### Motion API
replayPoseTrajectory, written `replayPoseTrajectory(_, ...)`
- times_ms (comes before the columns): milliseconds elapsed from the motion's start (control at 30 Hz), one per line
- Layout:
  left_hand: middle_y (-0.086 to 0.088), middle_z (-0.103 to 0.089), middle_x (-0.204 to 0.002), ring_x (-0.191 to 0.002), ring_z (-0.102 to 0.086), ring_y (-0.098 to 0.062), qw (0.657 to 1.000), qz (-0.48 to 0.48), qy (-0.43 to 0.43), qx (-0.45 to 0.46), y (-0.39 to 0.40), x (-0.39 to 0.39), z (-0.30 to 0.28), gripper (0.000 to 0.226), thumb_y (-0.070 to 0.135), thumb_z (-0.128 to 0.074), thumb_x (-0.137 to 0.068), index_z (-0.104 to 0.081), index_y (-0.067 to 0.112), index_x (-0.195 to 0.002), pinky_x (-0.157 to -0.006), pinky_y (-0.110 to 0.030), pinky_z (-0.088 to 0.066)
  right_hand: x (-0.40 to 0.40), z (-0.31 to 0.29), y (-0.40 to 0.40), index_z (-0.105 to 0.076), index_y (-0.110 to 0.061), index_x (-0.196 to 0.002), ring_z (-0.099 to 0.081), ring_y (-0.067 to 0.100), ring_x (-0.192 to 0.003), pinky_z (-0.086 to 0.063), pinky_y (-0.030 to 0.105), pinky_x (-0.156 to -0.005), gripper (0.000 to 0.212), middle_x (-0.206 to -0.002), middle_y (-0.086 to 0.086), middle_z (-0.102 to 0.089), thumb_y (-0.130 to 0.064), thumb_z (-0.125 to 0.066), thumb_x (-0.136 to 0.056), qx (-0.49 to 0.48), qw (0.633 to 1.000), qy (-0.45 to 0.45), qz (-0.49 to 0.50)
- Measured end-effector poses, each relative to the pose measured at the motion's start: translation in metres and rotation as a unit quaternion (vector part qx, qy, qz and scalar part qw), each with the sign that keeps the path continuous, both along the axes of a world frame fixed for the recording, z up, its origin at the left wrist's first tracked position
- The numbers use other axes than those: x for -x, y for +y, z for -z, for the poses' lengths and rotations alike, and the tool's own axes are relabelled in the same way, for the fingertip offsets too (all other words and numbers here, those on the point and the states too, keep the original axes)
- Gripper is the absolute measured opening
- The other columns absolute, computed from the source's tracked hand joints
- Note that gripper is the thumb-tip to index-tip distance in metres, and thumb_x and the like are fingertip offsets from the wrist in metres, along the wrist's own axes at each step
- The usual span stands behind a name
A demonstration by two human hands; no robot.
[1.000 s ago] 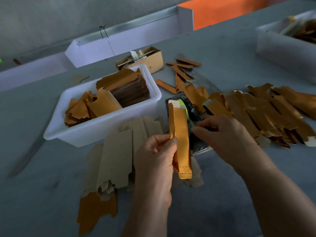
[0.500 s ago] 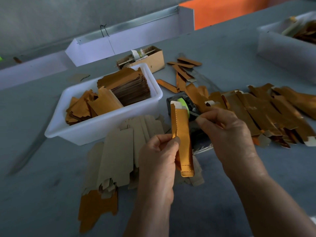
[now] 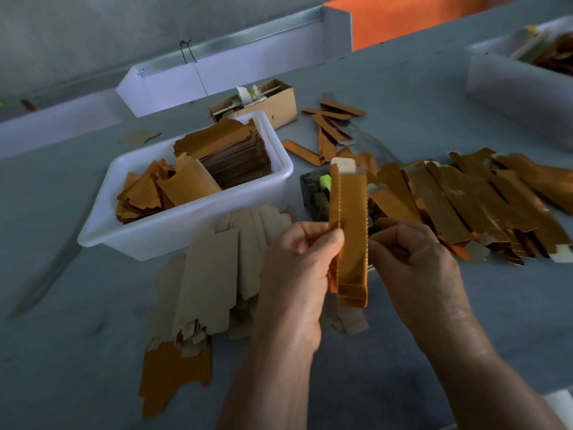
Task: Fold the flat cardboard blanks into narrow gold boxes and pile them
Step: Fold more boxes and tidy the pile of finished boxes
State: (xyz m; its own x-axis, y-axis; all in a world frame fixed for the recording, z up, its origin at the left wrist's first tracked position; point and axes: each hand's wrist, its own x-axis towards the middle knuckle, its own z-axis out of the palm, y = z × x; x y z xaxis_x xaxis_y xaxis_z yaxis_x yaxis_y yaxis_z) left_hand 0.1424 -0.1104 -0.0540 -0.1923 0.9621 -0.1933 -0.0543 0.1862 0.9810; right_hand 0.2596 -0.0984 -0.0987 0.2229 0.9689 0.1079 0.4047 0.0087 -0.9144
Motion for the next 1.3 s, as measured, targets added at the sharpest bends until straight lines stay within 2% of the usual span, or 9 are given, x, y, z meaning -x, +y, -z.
replayPoseTrajectory(233, 0.009, -0.063, -0.057, -0.046, -0.055, 0.002, 0.998, 0.047, 0.02, 0.024, 0.01, -0.008, 0.003, 0.007, 0.012, -0.064, -0.088, -0.064, 0.014, -0.081, -0.04, -0.011, -0.039, -0.002, 0.004, 0.001, -0.065, -0.025, -0.078, -0.054, 0.009, -0.096, -0.044, 0.021, -0.075, 0.004, -0.108, -0.012, -0.055, -0.024, -0.067, -0.081, -0.017, 1.0, -0.002, -0.001)
replayPoseTrajectory(333, 0.005, -0.069, -0.072, -0.067, -0.067, -0.007, 0.997, 0.047, 0.049, 0.028, 0.012, -0.006, 0.004, 0.008, 0.016, -0.066, -0.087, -0.066, 0.019, -0.08, -0.059, -0.021, -0.054, -0.002, 0.001, 0.004, -0.065, -0.019, -0.075, -0.052, 0.003, -0.081, -0.038, 0.006, -0.063, 0.008, -0.101, -0.013, -0.052, -0.023, -0.07, -0.08, -0.039, 0.998, -0.057, 0.003)
replayPoseTrajectory(400, 0.002, -0.072, -0.077, -0.071, -0.069, -0.01, 0.997, 0.047, 0.058, 0.028, 0.012, -0.006, 0.004, 0.009, 0.017, -0.066, -0.088, -0.067, 0.021, -0.079, -0.059, -0.022, -0.055, -0.003, 0.001, 0.005, -0.068, -0.012, -0.075, -0.049, -0.002, -0.074, -0.037, 0.0, -0.06, 0.01, -0.099, -0.009, -0.054, -0.018, -0.071, -0.081, -0.058, 0.994, -0.096, 0.016)
replayPoseTrajectory(633, 0.007, -0.069, -0.068, -0.053, -0.061, 0.002, 0.996, 0.052, 0.058, 0.04, 0.012, -0.006, -0.001, 0.006, 0.016, -0.067, -0.086, -0.069, 0.018, -0.081, -0.043, -0.011, -0.041, -0.023, -0.016, -0.008, -0.06, -0.026, -0.079, -0.057, 0.008, -0.079, -0.043, 0.018, -0.064, 0.008, -0.09, -0.007, -0.061, -0.025, -0.056, -0.086, -0.063, 0.998, -0.004, -0.002)
replayPoseTrajectory(800, -0.003, -0.071, -0.068, -0.054, -0.065, -0.009, 0.997, 0.054, 0.041, 0.028, 0.004, -0.001, -0.002, 0.007, 0.011, -0.067, -0.085, -0.069, 0.014, -0.079, -0.05, -0.021, -0.05, -0.028, -0.038, -0.022, -0.067, -0.024, -0.077, -0.061, 0.004, -0.07, -0.049, 0.011, -0.057, 0.008, -0.077, -0.007, -0.067, -0.023, -0.062, -0.07, -0.03, 0.978, 0.144, -0.148)
replayPoseTrajectory(900, -0.005, -0.073, -0.073, -0.066, -0.072, -0.018, 0.998, 0.054, -0.007, 0.025, 0.001, 0.001, -0.004, 0.01, 0.004, -0.065, -0.086, -0.067, 0.011, -0.078, -0.061, -0.028, -0.059, -0.024, -0.038, -0.019, -0.07, -0.022, -0.081, -0.06, -0.001, -0.07, -0.046, 0.008, -0.053, 0.022, -0.081, -0.01, -0.068, -0.03, -0.055, -0.066, -0.035, 0.972, 0.133, -0.192)
replayPoseTrajectory(1067, 0.003, -0.072, -0.068, -0.067, -0.072, -0.014, 0.997, 0.068, -0.01, 0.025, -0.006, 0.002, -0.006, 0.006, 0.006, -0.065, -0.087, -0.067, 0.01, -0.083, -0.059, -0.021, -0.056, -0.019, -0.035, -0.014, -0.069, -0.033, -0.09, -0.061, 0.001, -0.078, -0.047, 0.01, -0.059, 0.019, -0.086, -0.015, -0.068, -0.029, -0.059, -0.074, -0.052, 0.977, 0.068, -0.196)
replayPoseTrajectory(1167, 0.002, -0.072, -0.069, -0.067, -0.073, -0.015, 0.996, 0.077, -0.013, 0.033, -0.009, 0.003, -0.006, 0.004, 0.007, -0.066, -0.086, -0.067, 0.009, -0.083, -0.06, -0.022, -0.057, -0.018, -0.035, -0.014, -0.058, -0.043, -0.106, -0.063, 0.003, -0.079, -0.05, 0.019, -0.062, 0.036, -0.086, -0.015, -0.067, -0.021, -0.064, -0.078, -0.045, 0.98, 0.014, -0.194)
replayPoseTrajectory(1300, -0.002, -0.074, -0.074, -0.07, -0.073, -0.015, 0.996, 0.086, -0.023, 0.031, -0.013, 0.002, -0.007, 0.002, 0.006, -0.065, -0.087, -0.067, 0.007, -0.086, -0.062, -0.024, -0.058, -0.016, -0.035, -0.013, -0.049, -0.037, -0.094, -0.064, 0.0, -0.074, -0.046, 0.02, -0.06, 0.029, -0.083, -0.018, -0.068, -0.023, -0.066, -0.076, -0.039, 0.986, 0.007, -0.161)
